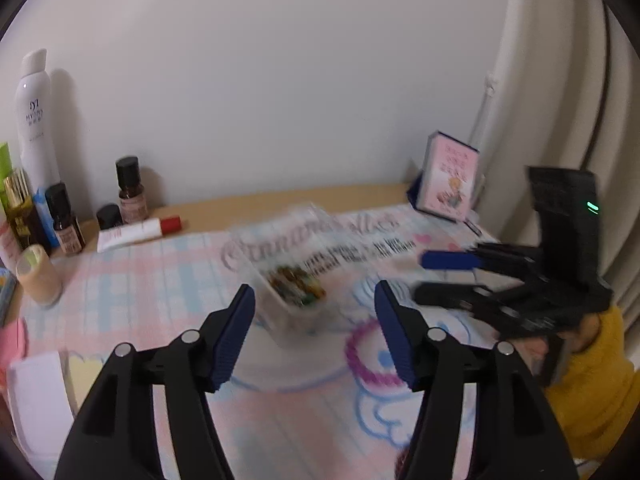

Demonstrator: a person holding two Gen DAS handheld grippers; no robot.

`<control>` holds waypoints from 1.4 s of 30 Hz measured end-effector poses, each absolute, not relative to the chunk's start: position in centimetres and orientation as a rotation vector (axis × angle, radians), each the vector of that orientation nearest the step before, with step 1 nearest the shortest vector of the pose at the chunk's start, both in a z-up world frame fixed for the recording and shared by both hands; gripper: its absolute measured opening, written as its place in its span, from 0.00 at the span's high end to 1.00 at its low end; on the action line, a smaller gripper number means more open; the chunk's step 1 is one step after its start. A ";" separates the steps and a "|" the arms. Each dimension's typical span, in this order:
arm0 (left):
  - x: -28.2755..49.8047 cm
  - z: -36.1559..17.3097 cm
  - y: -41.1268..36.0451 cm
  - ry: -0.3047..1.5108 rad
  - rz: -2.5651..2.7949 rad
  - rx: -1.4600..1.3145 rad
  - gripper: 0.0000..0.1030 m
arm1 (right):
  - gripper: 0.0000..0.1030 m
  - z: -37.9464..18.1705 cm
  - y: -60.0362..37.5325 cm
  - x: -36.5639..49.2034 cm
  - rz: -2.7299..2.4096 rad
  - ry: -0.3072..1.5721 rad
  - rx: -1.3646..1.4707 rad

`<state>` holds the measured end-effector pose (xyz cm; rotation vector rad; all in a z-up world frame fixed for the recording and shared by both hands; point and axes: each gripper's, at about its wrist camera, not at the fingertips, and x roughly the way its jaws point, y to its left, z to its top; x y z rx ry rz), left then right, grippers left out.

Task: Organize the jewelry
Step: 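Close the left gripper on the dark red bead bracelet while the right gripper closes on the purple bead bracelet, then lift both bracelets and carry them over the clear box with both grippers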

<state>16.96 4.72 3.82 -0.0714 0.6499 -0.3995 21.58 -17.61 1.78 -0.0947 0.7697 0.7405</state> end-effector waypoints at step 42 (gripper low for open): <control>7.5 -2.6 -1.8 0.813 -0.464 0.284 0.95 | 0.91 -2.1 -13.6 20.0 0.626 0.764 -0.387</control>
